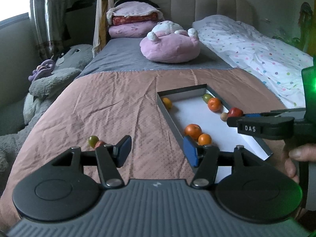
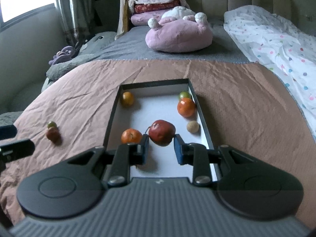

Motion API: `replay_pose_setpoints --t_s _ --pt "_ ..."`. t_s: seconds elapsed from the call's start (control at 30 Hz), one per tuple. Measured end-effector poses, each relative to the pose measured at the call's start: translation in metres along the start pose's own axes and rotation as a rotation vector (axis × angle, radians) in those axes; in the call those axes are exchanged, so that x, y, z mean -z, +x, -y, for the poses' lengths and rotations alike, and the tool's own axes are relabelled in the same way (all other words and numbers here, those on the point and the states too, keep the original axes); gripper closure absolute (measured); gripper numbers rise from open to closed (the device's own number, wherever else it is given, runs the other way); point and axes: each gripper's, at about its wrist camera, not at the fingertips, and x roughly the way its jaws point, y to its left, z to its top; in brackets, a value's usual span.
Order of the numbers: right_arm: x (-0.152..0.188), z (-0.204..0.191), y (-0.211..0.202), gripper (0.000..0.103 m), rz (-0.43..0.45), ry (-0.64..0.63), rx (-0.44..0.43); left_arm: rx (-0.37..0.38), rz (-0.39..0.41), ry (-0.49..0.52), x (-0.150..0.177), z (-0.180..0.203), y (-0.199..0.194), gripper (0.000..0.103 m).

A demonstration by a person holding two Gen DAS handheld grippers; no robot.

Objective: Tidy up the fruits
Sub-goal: 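Open the right tool to release the red tomato into the box, then move both open tools toward the red and green tomatoes on the spread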

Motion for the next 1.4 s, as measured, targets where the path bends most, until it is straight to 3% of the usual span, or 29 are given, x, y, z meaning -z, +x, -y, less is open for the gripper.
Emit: replay_pose_setpoints --t_s 0.3,0.4,0.73,1.4 --pt "-0.003 -0.004 -0.006 0.072 0.03 -0.019 0.02 -0.005 -0.003 -0.008 0.009 -0.01 -0.004 0.038" --pt "-0.003 -0.002 -0.01 0.063 0.05 -0.015 0.023 -0.009 -0.001 -0.013 0.013 -0.016 -0.006 0.038" --pt "-0.004 -0.008 -0.02 0.063 0.093 -0.016 0.017 -0.052 -0.009 -0.032 0.029 -0.041 -0.016 0.038" --pt "0.008 -0.099 -0.032 0.063 0.098 -0.176 -0.157 -0.142 0.008 -0.115 0.046 -0.097 -0.039 0.038"
